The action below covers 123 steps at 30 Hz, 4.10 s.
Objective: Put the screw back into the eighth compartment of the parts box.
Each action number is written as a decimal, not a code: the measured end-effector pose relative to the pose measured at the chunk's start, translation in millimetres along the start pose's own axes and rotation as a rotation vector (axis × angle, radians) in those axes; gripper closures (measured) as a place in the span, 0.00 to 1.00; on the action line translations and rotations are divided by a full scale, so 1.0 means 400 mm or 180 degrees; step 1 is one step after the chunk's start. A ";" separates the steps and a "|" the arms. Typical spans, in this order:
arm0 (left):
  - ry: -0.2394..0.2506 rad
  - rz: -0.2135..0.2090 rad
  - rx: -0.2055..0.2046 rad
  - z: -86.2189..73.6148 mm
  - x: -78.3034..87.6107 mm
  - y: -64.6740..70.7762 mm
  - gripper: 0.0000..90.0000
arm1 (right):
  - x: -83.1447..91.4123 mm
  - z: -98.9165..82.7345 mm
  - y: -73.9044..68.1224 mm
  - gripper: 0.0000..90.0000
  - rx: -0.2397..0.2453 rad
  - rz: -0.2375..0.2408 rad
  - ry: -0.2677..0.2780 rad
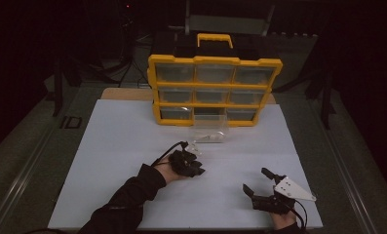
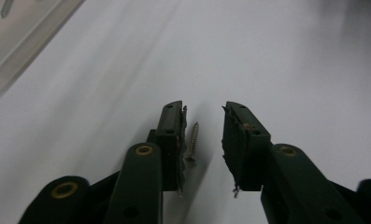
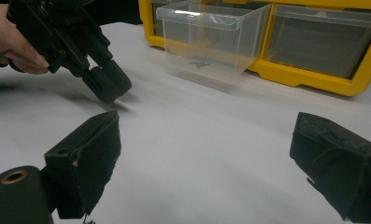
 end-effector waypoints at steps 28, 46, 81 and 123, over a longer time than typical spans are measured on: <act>-0.0338 -0.0024 -0.0022 0.008 -0.027 -0.008 0.96 | 0.000 0.000 0.000 0.10 0.0011 -0.0002 0.0003; -0.0070 -0.0084 -0.0036 0.045 0.050 0.010 0.96 | 0.002 0.000 0.001 0.10 0.0002 -0.0010 0.0012; 0.0445 0.0413 -0.0055 0.228 0.279 -0.044 0.96 | 0.000 0.000 0.001 0.10 0.0005 -0.0009 0.0011; 0.0502 0.0779 0.0729 0.275 0.141 -0.177 0.96 | 0.009 0.006 -0.001 0.10 0.0017 -0.0003 0.0056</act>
Point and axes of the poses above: each handheld gripper's, and its own axes: x roughly backward along the jaws, z roughly out of its top, y roughly to its right, the point moved 4 cm from there along -x, roughly forward along the jaws, and after that the axes turned 8 degrees about -y, right-handed, at the moved point
